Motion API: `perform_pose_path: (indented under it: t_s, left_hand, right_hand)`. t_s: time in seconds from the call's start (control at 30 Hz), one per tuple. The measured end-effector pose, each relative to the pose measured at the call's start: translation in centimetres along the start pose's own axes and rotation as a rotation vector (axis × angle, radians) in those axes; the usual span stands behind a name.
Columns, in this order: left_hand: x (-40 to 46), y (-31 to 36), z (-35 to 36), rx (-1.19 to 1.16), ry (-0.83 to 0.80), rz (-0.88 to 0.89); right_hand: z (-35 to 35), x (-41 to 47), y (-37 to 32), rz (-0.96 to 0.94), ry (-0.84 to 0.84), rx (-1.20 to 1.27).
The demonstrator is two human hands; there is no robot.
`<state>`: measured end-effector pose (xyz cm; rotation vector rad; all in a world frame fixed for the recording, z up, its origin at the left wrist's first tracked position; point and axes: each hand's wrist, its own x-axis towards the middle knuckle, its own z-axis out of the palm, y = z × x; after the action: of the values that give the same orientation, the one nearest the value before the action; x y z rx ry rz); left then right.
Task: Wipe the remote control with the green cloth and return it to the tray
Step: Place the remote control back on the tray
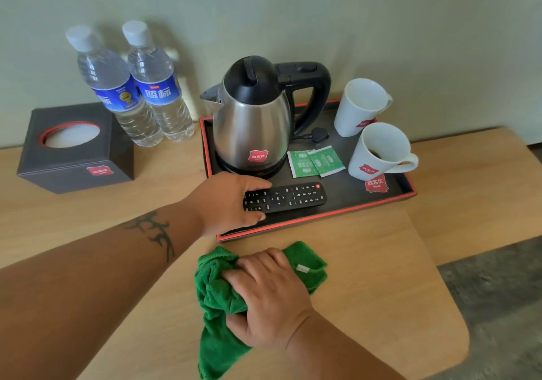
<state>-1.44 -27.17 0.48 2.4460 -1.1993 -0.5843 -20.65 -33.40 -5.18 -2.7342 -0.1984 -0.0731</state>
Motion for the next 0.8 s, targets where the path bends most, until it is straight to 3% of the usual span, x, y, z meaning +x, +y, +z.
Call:
perform_pose_path:
  t_s: [0.5,0.8]
  left_hand:
    - [1.1,-0.4,2.1,0.106,0.044,0.027]
    - [0.0,-1.3,0.2,0.085,-0.045,0.032]
  right_hand:
    - [-0.1,0.0,-0.3,0.018,0.015,-0.02]
    - [-0.1,0.1,-0.2,0.023,-0.014,-0.029]
